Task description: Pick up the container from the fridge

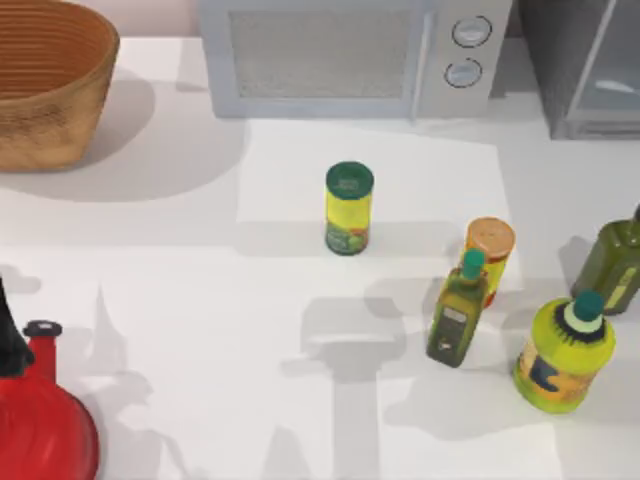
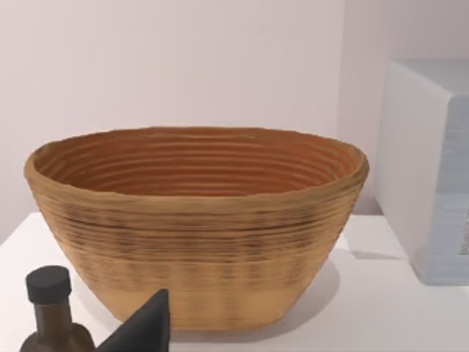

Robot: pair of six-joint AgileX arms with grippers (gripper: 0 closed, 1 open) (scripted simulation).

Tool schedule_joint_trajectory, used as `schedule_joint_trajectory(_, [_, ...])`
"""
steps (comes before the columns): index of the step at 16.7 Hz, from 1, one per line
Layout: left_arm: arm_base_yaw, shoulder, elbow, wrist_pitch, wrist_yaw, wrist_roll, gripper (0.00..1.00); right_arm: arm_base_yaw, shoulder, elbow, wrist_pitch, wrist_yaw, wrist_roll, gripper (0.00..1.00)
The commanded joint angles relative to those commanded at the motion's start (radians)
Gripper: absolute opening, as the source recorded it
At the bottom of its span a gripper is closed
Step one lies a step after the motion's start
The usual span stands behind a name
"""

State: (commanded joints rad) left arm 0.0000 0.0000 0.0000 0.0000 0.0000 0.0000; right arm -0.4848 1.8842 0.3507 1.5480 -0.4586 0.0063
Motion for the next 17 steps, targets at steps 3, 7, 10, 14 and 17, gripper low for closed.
schedule_joint_trajectory(3, [0.000,0.000,0.000,0.000,0.000,0.000,1.00,0.051,0.111,0.209,-0.093,0.056,-0.003,1.00])
schedule_joint_trajectory(7, [0.000,0.000,0.000,0.000,0.000,0.000,1.00,0.120,0.230,0.450,-0.216,0.128,-0.003,1.00])
schedule_joint_trajectory(10, [0.000,0.000,0.000,0.000,0.000,0.000,1.00,0.150,0.268,0.528,-0.266,0.159,-0.004,1.00])
schedule_joint_trajectory(14, [0.000,0.000,0.000,0.000,0.000,0.000,1.00,0.147,0.265,0.528,-0.266,0.159,-0.004,1.00])
schedule_joint_trajectory(17, [0.000,0.000,0.000,0.000,0.000,0.000,1.00,0.156,0.293,0.570,-0.289,0.164,-0.004,1.00])
